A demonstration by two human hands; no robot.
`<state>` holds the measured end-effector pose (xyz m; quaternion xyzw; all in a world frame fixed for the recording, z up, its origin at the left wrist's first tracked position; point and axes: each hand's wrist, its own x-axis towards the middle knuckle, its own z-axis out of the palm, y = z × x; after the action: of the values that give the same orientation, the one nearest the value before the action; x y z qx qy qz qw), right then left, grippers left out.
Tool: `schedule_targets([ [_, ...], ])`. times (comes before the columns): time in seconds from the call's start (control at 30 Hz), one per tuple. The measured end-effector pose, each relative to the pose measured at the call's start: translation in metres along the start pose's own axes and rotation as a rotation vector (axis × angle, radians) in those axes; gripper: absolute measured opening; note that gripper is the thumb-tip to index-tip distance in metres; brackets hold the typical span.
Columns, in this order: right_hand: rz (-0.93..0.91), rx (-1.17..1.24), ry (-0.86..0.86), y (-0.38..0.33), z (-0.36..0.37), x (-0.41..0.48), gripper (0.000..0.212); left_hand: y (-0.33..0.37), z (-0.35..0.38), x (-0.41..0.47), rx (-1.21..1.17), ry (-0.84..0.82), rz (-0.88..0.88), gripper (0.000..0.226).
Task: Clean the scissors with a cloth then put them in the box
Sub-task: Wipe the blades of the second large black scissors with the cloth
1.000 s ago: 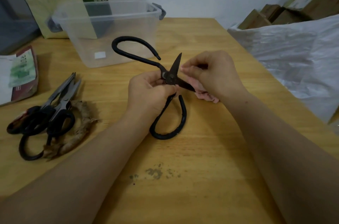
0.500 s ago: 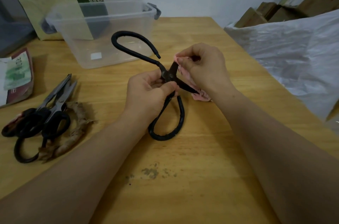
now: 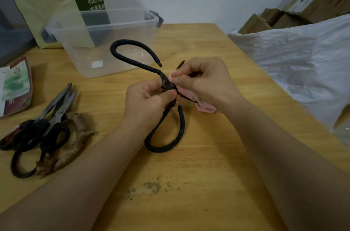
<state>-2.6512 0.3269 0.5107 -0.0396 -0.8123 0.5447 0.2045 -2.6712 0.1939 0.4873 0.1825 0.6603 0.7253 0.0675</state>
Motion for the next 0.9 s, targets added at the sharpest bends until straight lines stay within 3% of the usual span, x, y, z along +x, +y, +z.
schedule_targets([
  [0.2, -0.025, -0.139, 0.156, 0.005, 0.002, 0.011, 0.013, 0.000, 0.000, 0.000, -0.047, -0.005, -0.035, 0.025],
  [0.27, -0.011, -0.058, 0.216, 0.002, -0.002, 0.012, 0.011, 0.001, 0.001, -0.001, -0.061, 0.008, -0.027, 0.020],
  [0.33, 0.115, 0.097, 0.249, 0.001, -0.006, 0.011, 0.009, 0.002, -0.001, 0.000, -0.068, 0.031, -0.007, 0.018],
  [0.43, 0.344, 0.226, 0.156, -0.003, -0.010, 0.010, 0.007, 0.003, -0.003, 0.000, -0.074, 0.051, 0.036, 0.021],
  [0.53, 0.435, 0.540, 0.015, -0.008, -0.011, 0.006, 0.010, 0.003, -0.005, 0.000, -0.069, 0.041, 0.060, 0.022],
  [0.7, 0.457, 0.617, -0.199, -0.003, -0.014, 0.004, 0.040, 0.002, -0.006, 0.000, -0.062, 0.002, 0.103, 0.022],
  [0.9, 0.516, 0.778, -0.102, -0.006, -0.009, -0.001, 0.031, 0.001, -0.007, 0.000, -0.043, -0.052, 0.137, 0.026],
])
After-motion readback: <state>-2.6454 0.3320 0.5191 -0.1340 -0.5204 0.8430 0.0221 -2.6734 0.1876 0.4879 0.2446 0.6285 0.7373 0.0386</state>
